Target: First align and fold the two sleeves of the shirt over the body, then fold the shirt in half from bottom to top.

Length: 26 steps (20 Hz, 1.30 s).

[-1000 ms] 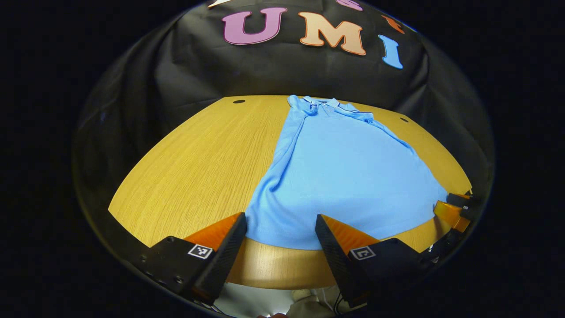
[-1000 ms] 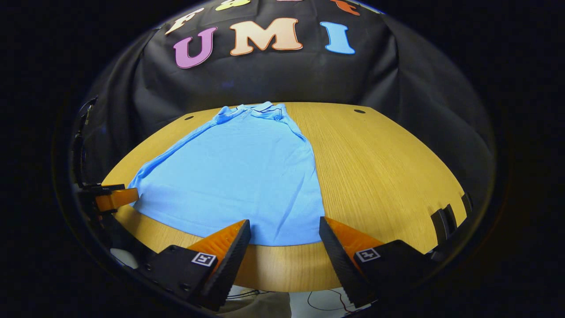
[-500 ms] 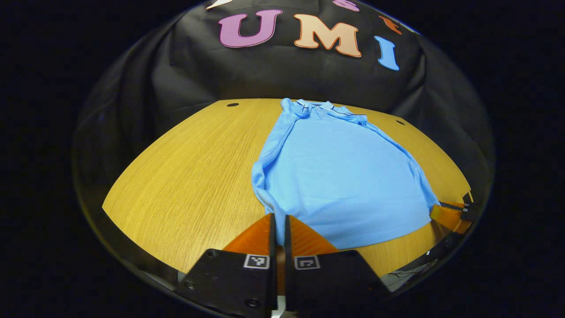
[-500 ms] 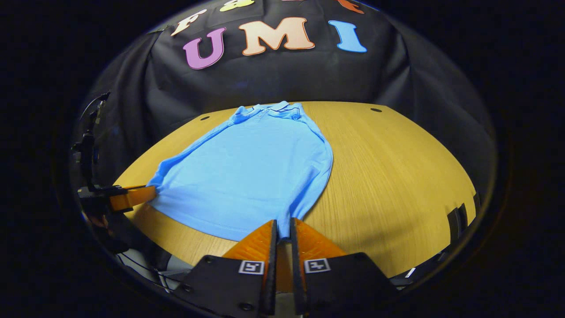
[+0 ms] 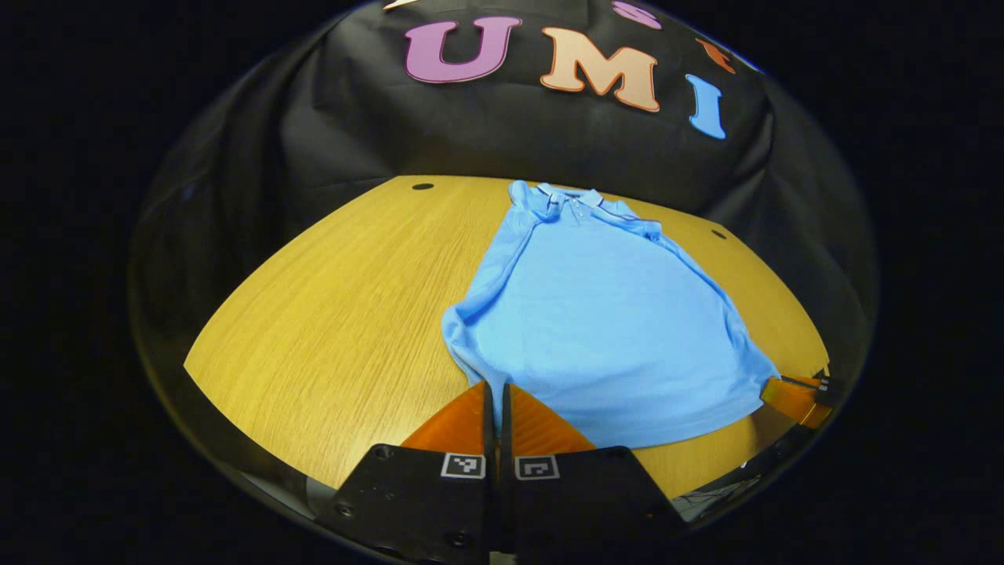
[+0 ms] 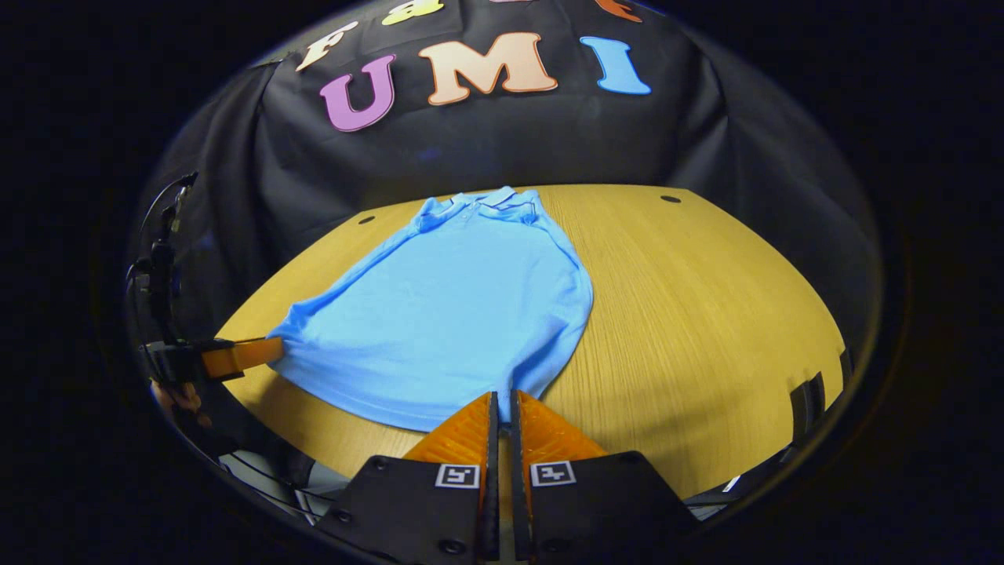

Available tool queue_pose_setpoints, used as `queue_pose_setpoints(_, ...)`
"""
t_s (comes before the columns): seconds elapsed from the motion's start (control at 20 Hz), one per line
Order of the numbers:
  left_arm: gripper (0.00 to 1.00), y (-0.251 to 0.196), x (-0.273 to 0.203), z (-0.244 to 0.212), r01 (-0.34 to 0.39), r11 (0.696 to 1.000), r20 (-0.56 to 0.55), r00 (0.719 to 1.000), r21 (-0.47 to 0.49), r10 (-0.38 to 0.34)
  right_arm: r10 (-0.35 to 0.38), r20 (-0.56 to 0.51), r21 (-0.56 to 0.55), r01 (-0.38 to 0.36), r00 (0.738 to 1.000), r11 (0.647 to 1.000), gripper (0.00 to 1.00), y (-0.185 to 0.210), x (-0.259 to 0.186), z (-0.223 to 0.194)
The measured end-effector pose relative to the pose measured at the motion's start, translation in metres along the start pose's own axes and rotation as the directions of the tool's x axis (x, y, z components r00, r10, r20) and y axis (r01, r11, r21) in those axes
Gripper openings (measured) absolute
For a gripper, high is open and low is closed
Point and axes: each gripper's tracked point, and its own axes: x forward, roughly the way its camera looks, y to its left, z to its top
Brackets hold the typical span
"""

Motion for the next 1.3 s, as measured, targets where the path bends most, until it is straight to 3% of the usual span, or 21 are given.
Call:
queue_pose_setpoints(0.35, 0.00, -0.009, 0.007, 0.089, 0.041, 0.999, 0.123, 0.992, 0.012, -0.042, -0.015, 0.169, -0.025, 0.019, 0.986, 0.999, 0.09, -0.001, 0.008, 0.108)
queue_pose_setpoints(0.4, 0.00, -0.010, 0.010, 0.101, 0.038, 0.999, 0.138, 0.990, 0.005, -0.039, -0.002, 0.175, 0.001, 0.002, 0.985, 1.000, 0.00, 0.001, 0.014, 0.120)
queue_pose_setpoints(0.5, 0.00, -0.015, 0.018, 0.126, 0.047, 0.999, 0.164, 0.985, -0.007, -0.046, 0.002, 0.204, 0.030, -0.009, 0.979, 0.999, 0.02, 0.001, 0.025, 0.147)
queue_pose_setpoints(0.7, 0.00, -0.025, 0.041, 0.178, 0.065, 0.998, 0.210, 0.976, -0.025, -0.059, 0.013, 0.222, -0.017, -0.009, 0.975, 1.000, 0.02, -0.009, 0.051, 0.188)
queue_pose_setpoints(1.3, 0.00, -0.041, 0.162, 0.297, 0.038, 0.998, 0.265, 0.964, -0.059, -0.021, 0.051, 0.272, -0.010, -0.050, 0.961, 0.999, 0.02, -0.027, 0.204, 0.335)
